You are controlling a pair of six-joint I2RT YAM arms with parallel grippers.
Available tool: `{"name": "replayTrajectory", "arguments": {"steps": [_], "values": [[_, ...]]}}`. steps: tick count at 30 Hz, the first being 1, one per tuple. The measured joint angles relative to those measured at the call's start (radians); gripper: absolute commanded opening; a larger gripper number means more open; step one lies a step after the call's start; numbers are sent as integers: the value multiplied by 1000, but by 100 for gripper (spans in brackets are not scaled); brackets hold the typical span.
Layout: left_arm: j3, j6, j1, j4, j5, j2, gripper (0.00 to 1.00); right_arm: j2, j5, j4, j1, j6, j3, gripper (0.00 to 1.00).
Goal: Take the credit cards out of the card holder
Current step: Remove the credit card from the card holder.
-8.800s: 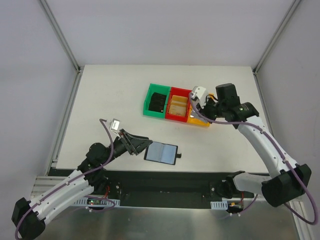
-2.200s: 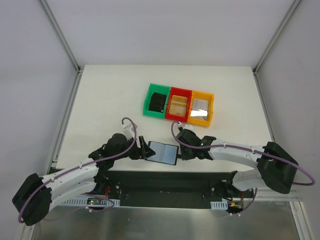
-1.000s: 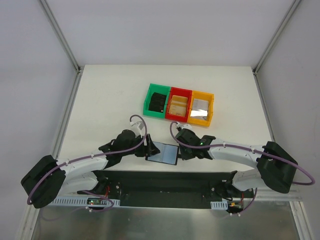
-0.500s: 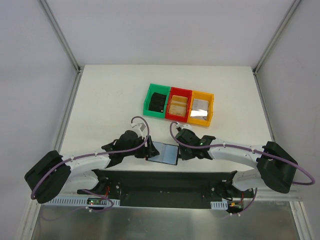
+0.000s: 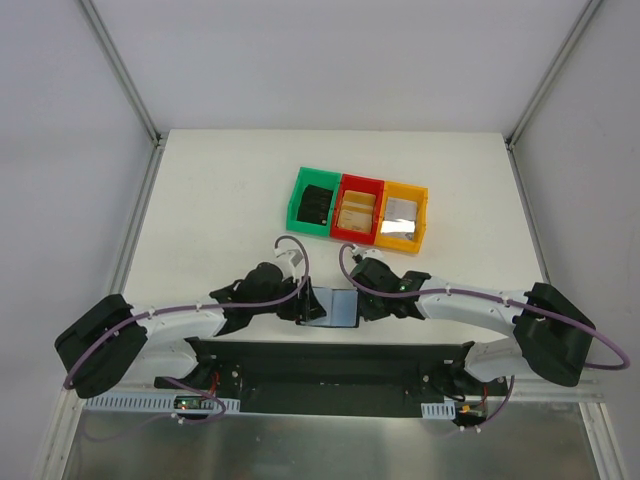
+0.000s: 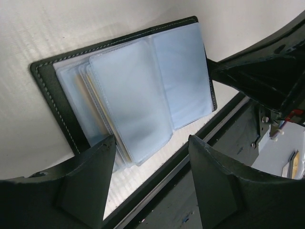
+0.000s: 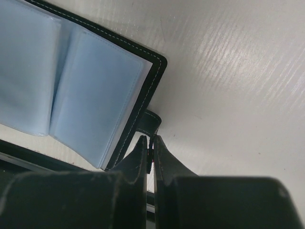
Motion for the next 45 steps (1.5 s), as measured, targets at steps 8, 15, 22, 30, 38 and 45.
{"name": "replayTrajectory", "arguments": {"steps": [8, 15, 22, 30, 38, 45], "values": [[20, 10, -13, 58, 50, 30, 62, 0, 0, -6, 0, -1, 0, 0], [58, 11, -24, 84, 72, 48, 62, 3, 1, -12, 0, -2, 0, 0], [78, 11, -26, 100, 76, 55, 63, 3, 2, -14, 0, -2, 0, 0], [73, 23, -26, 25, 36, -49, 63, 3, 3, -14, 1, -3, 0, 0], [43, 51, -32, -107, -49, -235, 65, 4, 3, -13, 1, -6, 0, 0], [27, 68, -32, -152, -89, -282, 66, 4, 8, -16, -2, -26, 0, 0]]}}
